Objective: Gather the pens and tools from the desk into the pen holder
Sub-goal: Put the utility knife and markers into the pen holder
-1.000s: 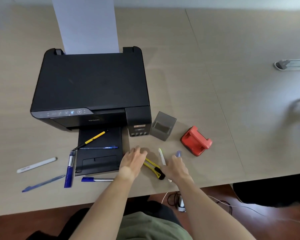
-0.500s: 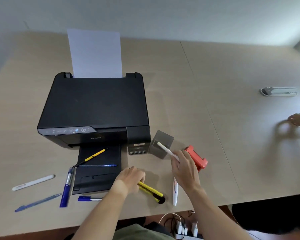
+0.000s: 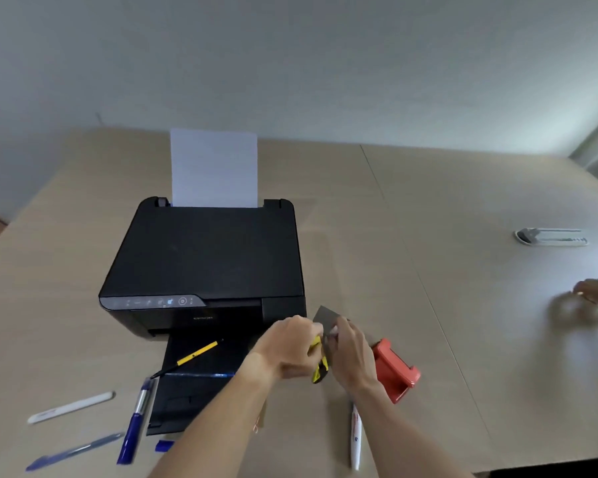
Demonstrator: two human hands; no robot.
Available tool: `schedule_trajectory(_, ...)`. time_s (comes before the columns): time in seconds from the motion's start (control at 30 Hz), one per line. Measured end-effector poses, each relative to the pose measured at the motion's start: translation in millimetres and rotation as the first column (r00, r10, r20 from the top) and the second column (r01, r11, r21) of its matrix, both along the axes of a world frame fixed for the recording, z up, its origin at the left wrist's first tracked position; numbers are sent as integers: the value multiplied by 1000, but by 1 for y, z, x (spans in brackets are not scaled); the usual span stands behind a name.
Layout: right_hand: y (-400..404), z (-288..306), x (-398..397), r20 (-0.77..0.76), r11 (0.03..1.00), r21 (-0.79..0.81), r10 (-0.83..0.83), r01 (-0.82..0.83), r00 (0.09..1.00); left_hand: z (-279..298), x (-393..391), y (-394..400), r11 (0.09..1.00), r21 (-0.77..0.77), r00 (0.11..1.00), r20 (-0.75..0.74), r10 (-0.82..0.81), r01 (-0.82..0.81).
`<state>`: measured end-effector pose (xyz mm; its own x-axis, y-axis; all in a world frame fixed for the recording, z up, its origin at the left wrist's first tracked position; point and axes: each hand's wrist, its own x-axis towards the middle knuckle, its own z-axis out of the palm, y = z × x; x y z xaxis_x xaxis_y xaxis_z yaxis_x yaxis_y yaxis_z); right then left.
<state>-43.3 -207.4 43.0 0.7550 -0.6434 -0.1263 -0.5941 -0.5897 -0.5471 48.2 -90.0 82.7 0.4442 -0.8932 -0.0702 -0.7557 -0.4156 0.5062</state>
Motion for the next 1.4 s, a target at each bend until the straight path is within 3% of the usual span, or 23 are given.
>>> schedule_trajectory(0.2, -8, -1, -7, 4, 999, 32, -8, 8, 1000, 21, 16, -20, 971, -189, 988, 29, 155, -146)
schedule_trajectory(0.5, -25, -14, -34, 27, 994, 3, -109, 109, 994, 1, 10, -49, 985, -36, 970, 167, 175, -171)
schedule_trajectory(0.63, -30, -22, -51, -75, 985, 56, -156, 161, 985, -9, 1, -56, 987, 16, 972, 179, 155, -161)
schedule_trajectory(0.83, -13, -50, -79, -387, 963, 124, -176, 240, 905, -19, -16, -49, 986, 59, 980, 131, 147, -156)
schedule_trajectory(1.03, 9, -70, -93, -551, 958, 221, -31, 181, 834, -30, -25, -30, 986, -18, 985, 45, 167, -166)
schedule_trajectory(1.13, 17, -76, -97, -539, 966, 201, -31, 164, 842, -42, -28, -8, 984, 20, 984, 22, 175, -176)
schedule_trajectory(1.27, 15, -72, -90, -461, 939, 222, -137, 263, 877, -62, -30, 30, 949, 197, 969, 33, 246, -247)
schedule_trajectory(1.4, 7, -56, -77, -156, 955, 116, -253, 272, 955, -85, -36, 65, 894, 350, 958, 40, 283, -279)
